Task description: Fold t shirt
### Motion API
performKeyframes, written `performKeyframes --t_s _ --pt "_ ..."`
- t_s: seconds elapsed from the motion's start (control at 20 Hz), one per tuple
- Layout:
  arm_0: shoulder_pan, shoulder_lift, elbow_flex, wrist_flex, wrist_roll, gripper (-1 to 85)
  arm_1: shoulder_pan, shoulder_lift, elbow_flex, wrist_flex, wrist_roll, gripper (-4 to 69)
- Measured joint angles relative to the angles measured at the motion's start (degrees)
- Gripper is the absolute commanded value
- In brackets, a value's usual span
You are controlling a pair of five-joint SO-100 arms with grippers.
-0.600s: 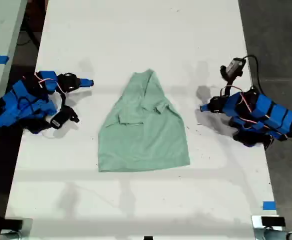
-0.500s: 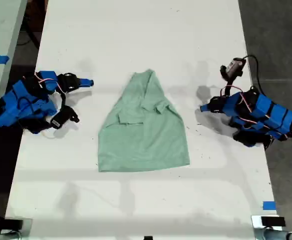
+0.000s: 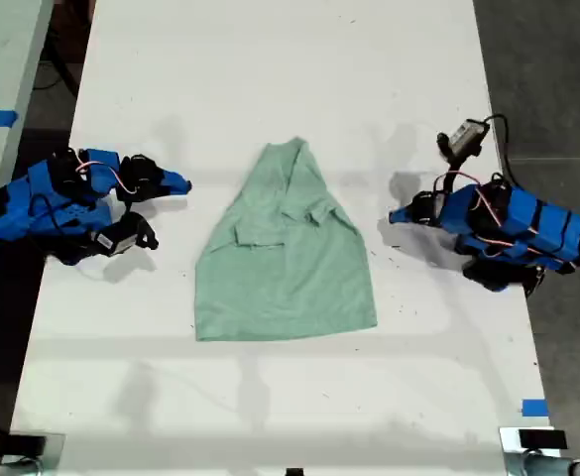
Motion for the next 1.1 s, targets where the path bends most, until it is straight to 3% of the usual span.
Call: performKeyframes --t_s 0.15,0.25,0.4,0.55,0.65,0.7,0.75,0.95,1.1 --pt "-0.09 0.0 0.0 0.0 0.0 -0.3 -6.68 -19.42 -11.25 0.0 8.17 2.2" --pt "-0.09 0.0 0.0 0.0 0.0 -0.3 -11.51 -35.95 -20.39 -1.32 10.81 10.8" --pt "-0.09 0.0 0.0 0.0 -0.18 -0.3 -18.46 -55.46 -27.95 -11.69 10.9 18.1" --pt "-0.09 0.0 0.0 0.0 -0.18 -0.3 -22.94 -69.52 -32.26 -17.75 12.92 18.7" --pt "-0.09 0.0 0.0 0.0 -0.18 -0.3 -24.87 -77.87 -35.6 -20.57 14.06 17.9" --pt "-0.09 0.0 0.0 0.0 -0.18 -0.3 -25.14 -82.18 -37.53 -20.92 14.5 13.3" --pt "-0.09 0.0 0.0 0.0 -0.18 -0.3 -25.31 -85.52 -39.9 -21.01 14.59 0.6" --pt "-0.09 0.0 0.0 0.0 -0.18 -0.3 -25.31 -91.49 -46.23 -21.53 15.12 1.0" --pt "-0.09 0.0 0.0 0.0 -0.18 -0.3 -25.14 -89.56 -47.55 -16.61 14.94 1.0"
